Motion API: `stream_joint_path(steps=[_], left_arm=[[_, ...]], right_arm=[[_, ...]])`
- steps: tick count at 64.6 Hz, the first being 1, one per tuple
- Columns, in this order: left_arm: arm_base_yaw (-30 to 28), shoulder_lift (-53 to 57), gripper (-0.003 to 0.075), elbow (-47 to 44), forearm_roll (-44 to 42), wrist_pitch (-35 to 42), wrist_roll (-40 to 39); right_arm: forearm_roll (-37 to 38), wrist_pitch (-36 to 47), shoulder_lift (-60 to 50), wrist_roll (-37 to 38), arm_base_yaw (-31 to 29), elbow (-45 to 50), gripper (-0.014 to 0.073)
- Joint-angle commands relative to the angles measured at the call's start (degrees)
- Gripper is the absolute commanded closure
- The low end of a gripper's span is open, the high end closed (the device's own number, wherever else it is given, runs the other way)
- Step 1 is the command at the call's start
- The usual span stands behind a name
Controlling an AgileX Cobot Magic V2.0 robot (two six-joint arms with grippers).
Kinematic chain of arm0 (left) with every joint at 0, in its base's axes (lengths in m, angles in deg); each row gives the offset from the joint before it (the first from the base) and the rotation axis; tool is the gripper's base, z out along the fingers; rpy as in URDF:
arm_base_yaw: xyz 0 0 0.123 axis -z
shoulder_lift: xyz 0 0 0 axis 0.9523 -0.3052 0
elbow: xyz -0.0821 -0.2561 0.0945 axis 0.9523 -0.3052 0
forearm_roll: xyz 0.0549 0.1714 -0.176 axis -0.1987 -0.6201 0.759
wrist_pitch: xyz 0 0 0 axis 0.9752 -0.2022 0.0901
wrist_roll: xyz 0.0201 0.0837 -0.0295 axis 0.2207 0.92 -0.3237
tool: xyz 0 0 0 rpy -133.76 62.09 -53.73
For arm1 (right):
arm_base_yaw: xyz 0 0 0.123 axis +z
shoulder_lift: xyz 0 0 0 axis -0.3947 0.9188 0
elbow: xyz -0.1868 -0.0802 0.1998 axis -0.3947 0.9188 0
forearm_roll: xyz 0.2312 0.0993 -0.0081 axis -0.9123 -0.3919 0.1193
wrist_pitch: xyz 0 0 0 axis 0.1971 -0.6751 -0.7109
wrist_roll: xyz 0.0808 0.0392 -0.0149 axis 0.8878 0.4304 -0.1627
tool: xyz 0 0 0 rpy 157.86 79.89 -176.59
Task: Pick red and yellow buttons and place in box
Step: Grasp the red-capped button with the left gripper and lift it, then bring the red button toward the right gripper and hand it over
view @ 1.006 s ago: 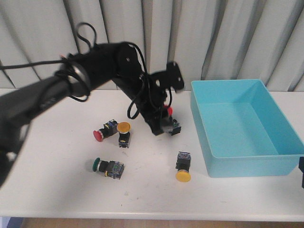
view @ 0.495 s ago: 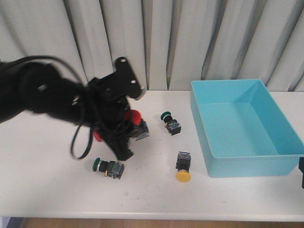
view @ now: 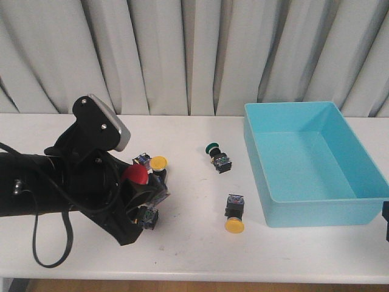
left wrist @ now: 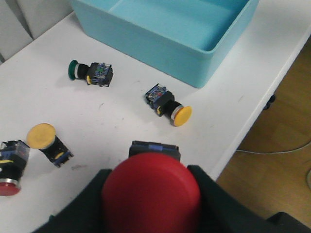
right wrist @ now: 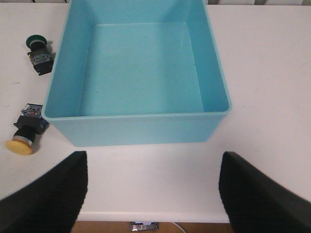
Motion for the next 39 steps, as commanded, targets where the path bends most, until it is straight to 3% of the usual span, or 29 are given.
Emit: stream_joint_path(steps=[1,23,39], left_arm=[[0.1,1.4,0.0591,1.5,7.1,2.2,2.4],[0.1,-1.1,0.0591,1.6,34.2,-7.4,24.5],[0.1,-1.4,0.0591,1.6,45.9,-4.5,26.5]], right_arm=[[0.4,3.3,0.3,-0.6,-0.3,-1.9,0.0053],[-1.1,3.3,0.3,-0.6,-0.3,-1.9,0.0053],[-2.1,2.1,0.3,-0.3,-0.3,-1.9,0.0053]])
